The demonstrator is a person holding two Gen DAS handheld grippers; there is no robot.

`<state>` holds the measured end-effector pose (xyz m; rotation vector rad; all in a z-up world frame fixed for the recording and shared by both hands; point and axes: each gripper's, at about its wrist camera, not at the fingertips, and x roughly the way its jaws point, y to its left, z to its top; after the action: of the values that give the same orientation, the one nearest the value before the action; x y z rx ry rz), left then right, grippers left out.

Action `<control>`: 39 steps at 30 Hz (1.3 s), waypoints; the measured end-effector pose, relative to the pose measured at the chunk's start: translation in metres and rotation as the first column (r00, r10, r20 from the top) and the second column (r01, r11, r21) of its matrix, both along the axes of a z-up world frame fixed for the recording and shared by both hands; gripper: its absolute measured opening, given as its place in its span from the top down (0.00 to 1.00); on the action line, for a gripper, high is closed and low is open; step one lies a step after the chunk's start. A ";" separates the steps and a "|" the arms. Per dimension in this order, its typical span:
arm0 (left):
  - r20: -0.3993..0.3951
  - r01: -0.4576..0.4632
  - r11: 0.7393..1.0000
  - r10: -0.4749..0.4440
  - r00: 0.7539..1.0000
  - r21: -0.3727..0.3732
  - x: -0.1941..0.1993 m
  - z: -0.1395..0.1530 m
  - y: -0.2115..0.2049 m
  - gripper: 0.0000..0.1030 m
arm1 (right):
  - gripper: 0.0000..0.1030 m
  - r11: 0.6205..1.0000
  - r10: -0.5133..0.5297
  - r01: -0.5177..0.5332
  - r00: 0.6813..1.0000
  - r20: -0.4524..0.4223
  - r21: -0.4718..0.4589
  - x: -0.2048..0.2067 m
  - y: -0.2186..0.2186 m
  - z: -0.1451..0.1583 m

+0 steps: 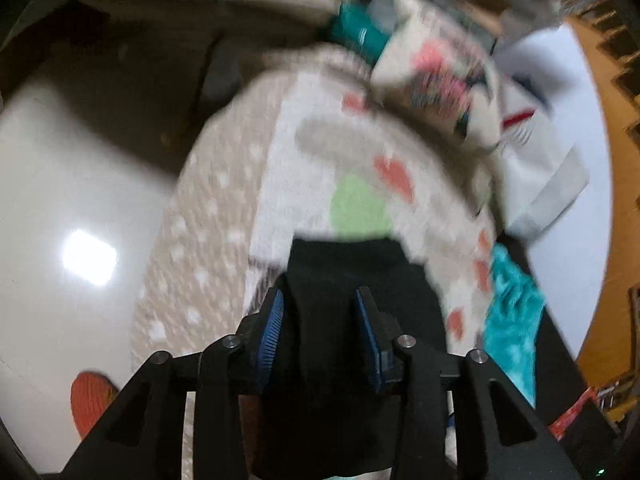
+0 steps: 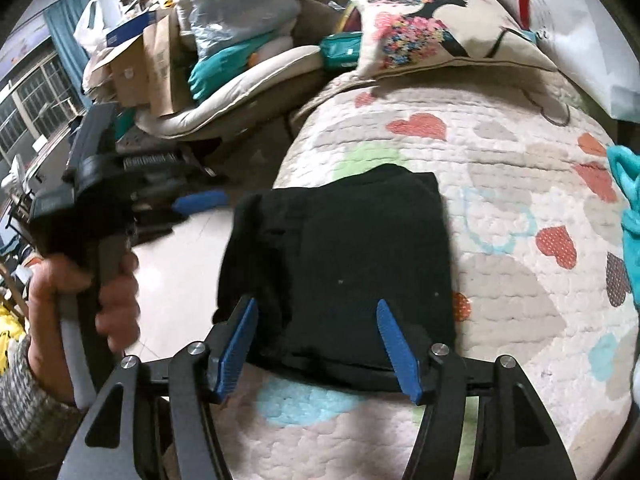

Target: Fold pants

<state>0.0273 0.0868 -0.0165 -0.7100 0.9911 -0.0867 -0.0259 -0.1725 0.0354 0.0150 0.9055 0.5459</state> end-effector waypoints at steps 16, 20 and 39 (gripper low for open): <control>0.018 -0.080 0.987 0.084 0.996 -0.142 -0.017 -0.014 0.022 0.42 | 0.32 0.962 -0.240 0.250 0.966 -0.101 0.109 0.013 -0.087 -0.015; 0.059 -0.060 0.973 0.075 0.995 -0.223 -0.028 -0.015 0.013 0.32 | 0.30 0.949 -0.233 0.258 0.961 -0.150 0.183 0.033 -0.098 -0.013; 0.014 0.123 0.990 -0.123 0.992 -0.072 -0.009 -0.031 -0.037 0.33 | 0.22 0.909 -0.040 0.202 0.913 -0.406 0.364 0.121 -0.065 -0.075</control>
<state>0.0180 0.0501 -0.0472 -0.7143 1.0266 -0.2347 0.0951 -0.2376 -0.0396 0.5700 1.1595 0.6128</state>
